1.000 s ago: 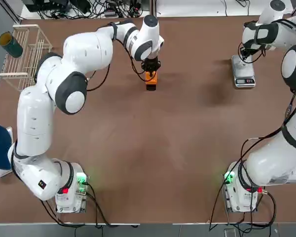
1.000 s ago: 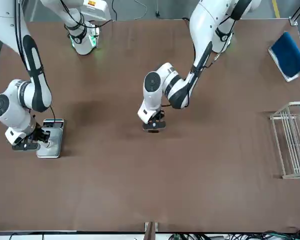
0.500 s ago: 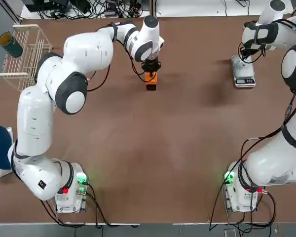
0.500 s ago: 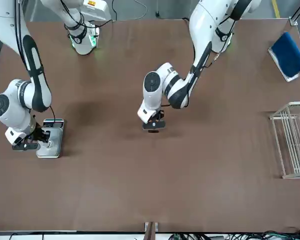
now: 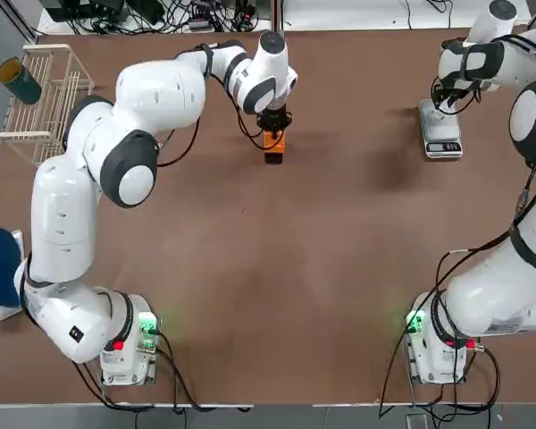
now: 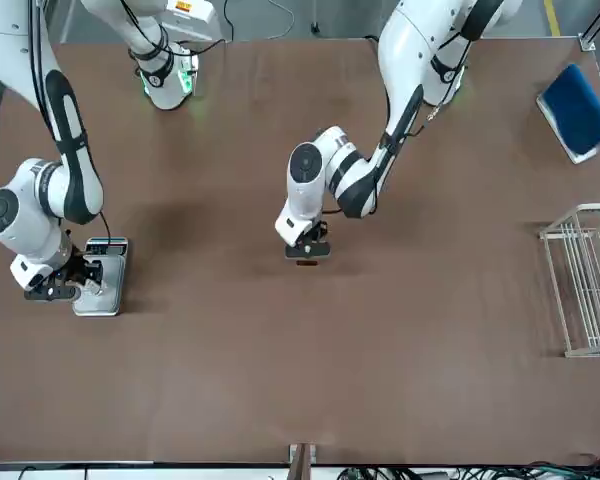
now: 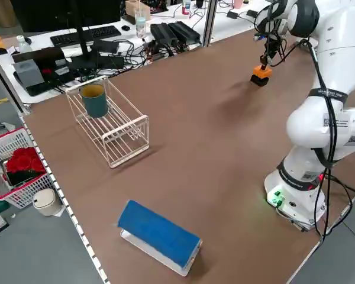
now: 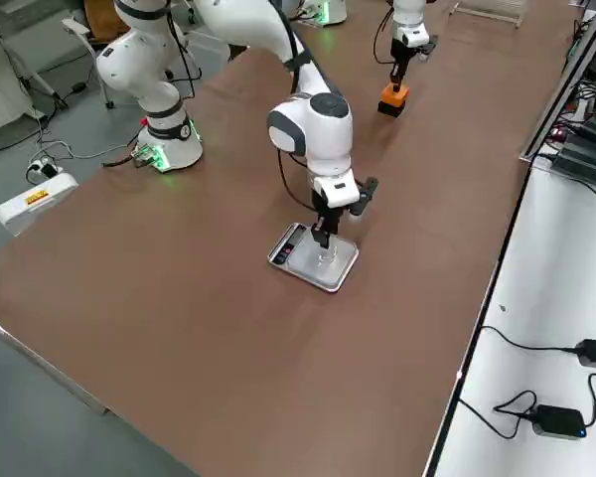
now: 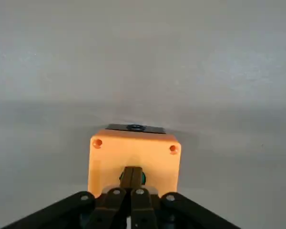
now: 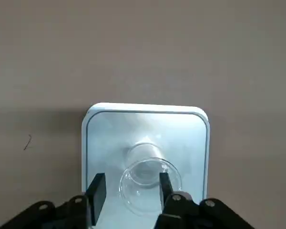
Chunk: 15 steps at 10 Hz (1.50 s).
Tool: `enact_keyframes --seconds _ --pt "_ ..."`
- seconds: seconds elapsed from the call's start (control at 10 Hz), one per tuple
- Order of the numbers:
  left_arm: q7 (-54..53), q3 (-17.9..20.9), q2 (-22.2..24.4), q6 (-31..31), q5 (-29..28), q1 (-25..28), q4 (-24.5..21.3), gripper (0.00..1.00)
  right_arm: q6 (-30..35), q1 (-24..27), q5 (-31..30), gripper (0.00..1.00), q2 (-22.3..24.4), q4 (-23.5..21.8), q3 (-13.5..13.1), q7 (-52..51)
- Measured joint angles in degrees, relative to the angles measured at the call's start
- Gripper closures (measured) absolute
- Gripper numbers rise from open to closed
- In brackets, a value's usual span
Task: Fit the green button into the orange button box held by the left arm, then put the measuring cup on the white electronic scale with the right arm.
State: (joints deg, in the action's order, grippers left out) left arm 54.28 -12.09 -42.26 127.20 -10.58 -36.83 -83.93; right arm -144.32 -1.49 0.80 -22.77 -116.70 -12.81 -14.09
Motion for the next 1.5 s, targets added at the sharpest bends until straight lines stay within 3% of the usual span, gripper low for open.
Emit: enact_keyframes --seconds 0.3,1.1,1.5 --pt "-0.1 0.0 0.0 0.0 0.0 0.0 0.0 0.99 2.3 0.0 0.0 0.41 0.0 0.1 0.1 0.0" --pt "0.0 -0.1 0.0 0.6 -1.8 0.0 -0.4 0.99 8.3 -0.6 0.0 0.40 2.0 2.5 0.3 0.1" --pt "0.1 -0.1 0.0 1.0 -1.9 0.0 -0.8 0.99 21.2 -2.9 0.0 0.29 8.3 7.5 0.7 2.7"
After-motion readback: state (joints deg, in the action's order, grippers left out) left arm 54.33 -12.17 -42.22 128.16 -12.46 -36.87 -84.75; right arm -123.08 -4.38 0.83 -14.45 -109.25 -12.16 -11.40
